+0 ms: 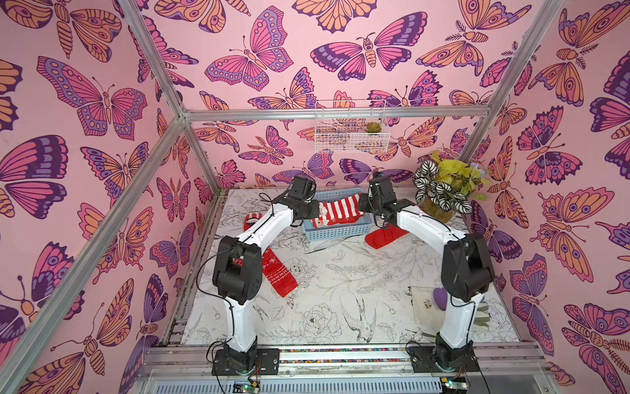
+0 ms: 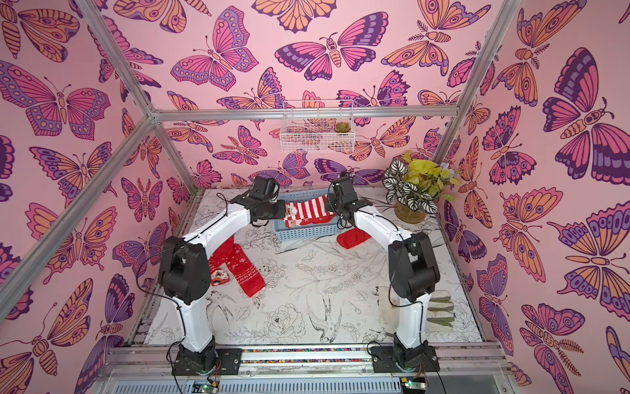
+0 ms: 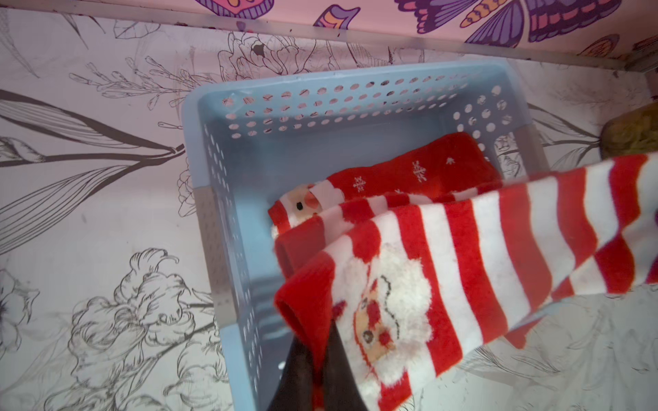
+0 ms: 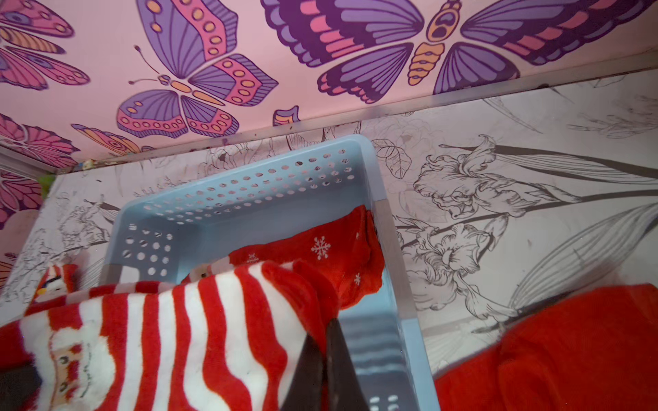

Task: Place the socks together as a pair
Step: Place a pair of socks in the bin.

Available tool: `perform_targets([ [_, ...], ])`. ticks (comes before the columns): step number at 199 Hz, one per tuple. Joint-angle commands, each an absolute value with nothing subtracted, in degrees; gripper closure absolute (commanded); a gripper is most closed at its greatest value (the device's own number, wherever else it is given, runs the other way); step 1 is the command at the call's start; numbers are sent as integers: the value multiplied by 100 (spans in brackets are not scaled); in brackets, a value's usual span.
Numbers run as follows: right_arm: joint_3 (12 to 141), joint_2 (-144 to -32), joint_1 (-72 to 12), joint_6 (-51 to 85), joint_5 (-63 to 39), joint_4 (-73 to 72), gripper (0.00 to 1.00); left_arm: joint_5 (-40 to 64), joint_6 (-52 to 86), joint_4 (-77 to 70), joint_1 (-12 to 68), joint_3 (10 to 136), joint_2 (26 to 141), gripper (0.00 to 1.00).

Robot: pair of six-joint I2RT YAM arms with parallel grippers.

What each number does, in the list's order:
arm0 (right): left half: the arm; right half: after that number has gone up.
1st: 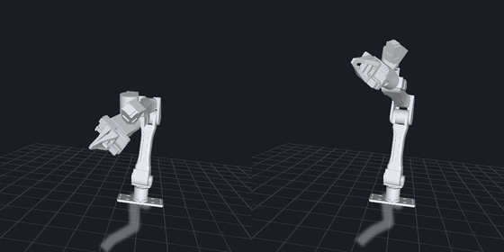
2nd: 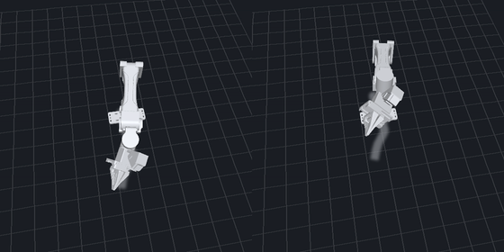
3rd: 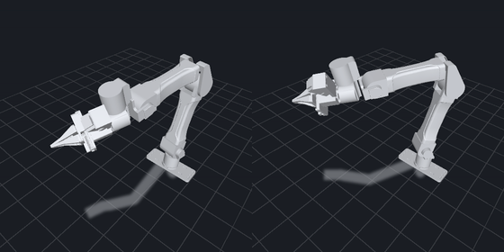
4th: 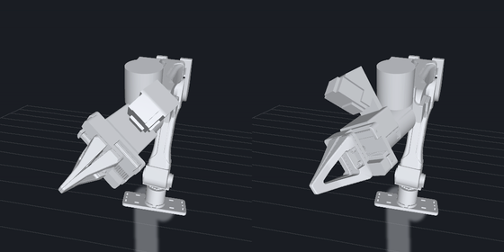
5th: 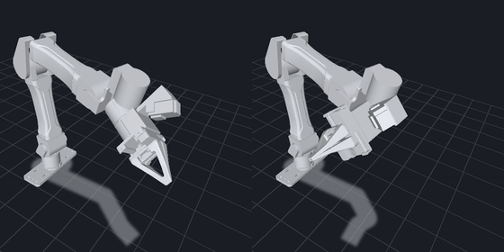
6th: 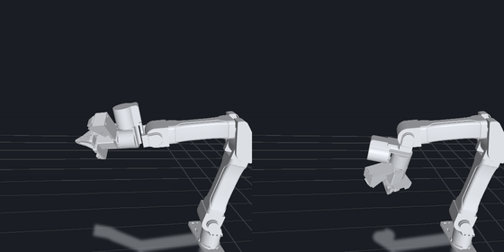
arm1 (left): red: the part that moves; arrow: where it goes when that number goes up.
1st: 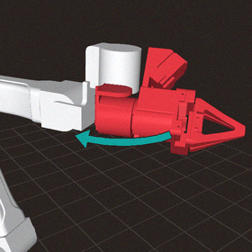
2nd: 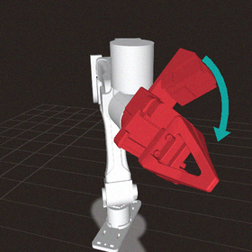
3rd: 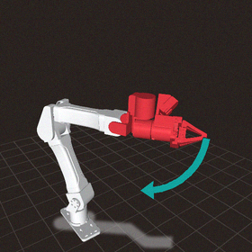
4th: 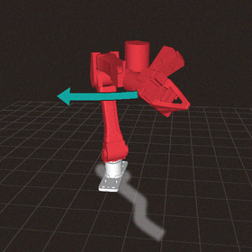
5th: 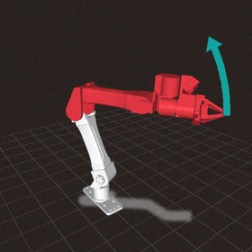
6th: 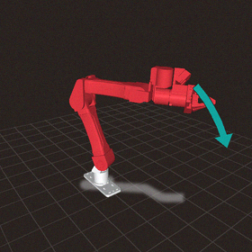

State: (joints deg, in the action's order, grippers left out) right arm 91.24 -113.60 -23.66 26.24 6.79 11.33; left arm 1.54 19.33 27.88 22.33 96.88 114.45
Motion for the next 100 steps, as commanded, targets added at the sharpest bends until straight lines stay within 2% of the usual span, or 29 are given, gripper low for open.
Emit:
perform_targets([
  [1,9641,-11722,-2273,2396,668,1377,100,317,1469,2927,2215,10117,11860,100],
  [36,10156,-12244,-2268,2241,577,1543,100,168,1264,3085,2137,10599,12476,100],
  [100,10434,-12607,-2268,2188,494,1662,100,0,1047,3268,2136,10850,12889,100],
])
